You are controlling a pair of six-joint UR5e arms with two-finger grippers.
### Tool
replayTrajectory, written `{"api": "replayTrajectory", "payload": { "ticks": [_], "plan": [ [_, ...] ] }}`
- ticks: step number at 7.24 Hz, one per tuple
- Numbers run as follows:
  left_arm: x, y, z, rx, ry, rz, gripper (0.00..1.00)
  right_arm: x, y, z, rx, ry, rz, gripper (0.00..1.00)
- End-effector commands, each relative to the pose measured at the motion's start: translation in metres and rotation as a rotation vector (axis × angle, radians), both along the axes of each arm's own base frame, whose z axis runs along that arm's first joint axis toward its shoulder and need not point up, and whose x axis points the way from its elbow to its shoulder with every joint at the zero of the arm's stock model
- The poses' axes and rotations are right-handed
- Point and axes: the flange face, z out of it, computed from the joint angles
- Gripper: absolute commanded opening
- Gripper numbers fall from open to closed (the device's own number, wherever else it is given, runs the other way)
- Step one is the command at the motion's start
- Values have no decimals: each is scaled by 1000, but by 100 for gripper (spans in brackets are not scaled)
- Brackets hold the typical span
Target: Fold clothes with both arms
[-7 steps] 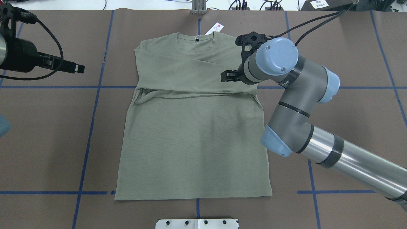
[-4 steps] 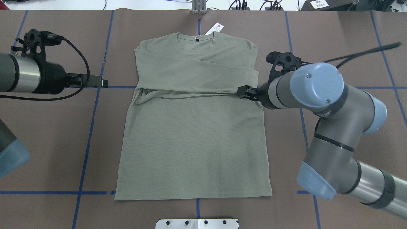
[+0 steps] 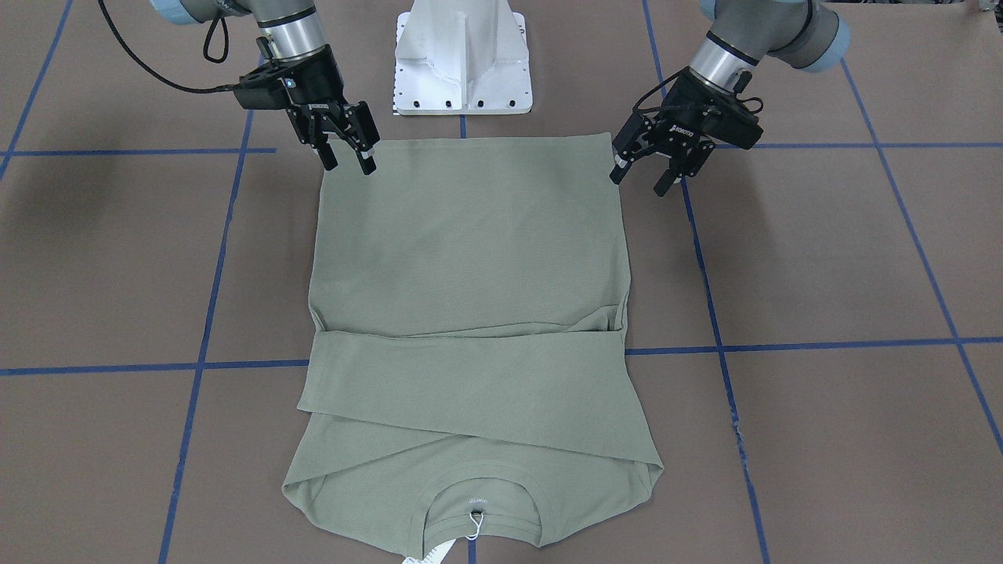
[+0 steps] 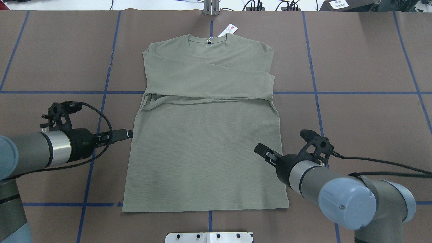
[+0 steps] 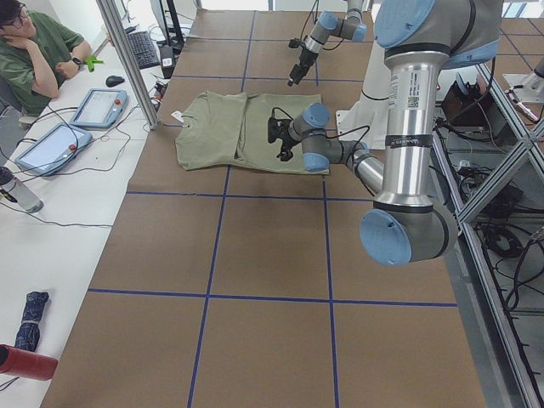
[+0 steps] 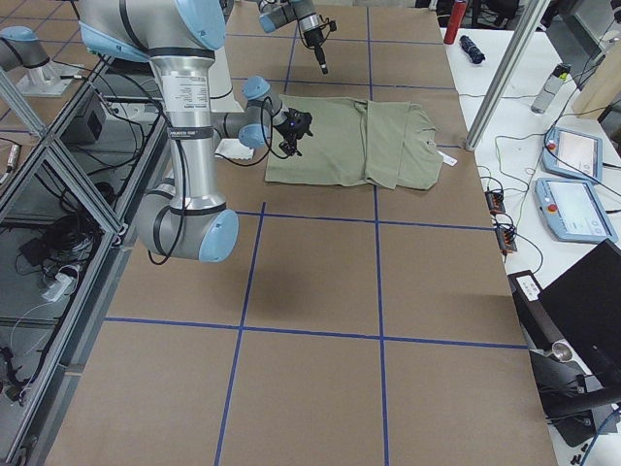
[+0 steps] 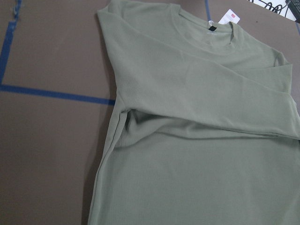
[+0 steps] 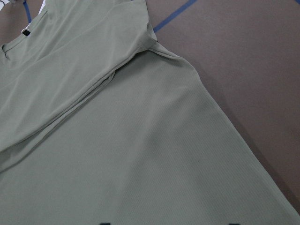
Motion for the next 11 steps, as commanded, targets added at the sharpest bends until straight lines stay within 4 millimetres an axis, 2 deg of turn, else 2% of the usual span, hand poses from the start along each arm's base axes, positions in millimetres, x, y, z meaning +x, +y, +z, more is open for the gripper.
{"api": "replayTrajectory", "payload": {
  "ticks": [1,3,4,5,9,11],
  "plan": [
    [33,59,17,-127,59,-44,74,3,32,17,-3,-26,25,86],
    [51,93,29,-126,26,8,76,-1,38,18,5,-22,20,88],
    [51,107,42,-129,-4,31,77,-2,40,19,5,-21,18,89],
    [55,117,46,-129,-13,53,77,-3,41,19,11,-19,24,89],
    [64,135,49,-148,-14,81,77,-7,50,19,28,-18,27,90],
    [66,135,52,-147,-20,80,77,-8,51,19,27,-19,26,90]
  ]
}}
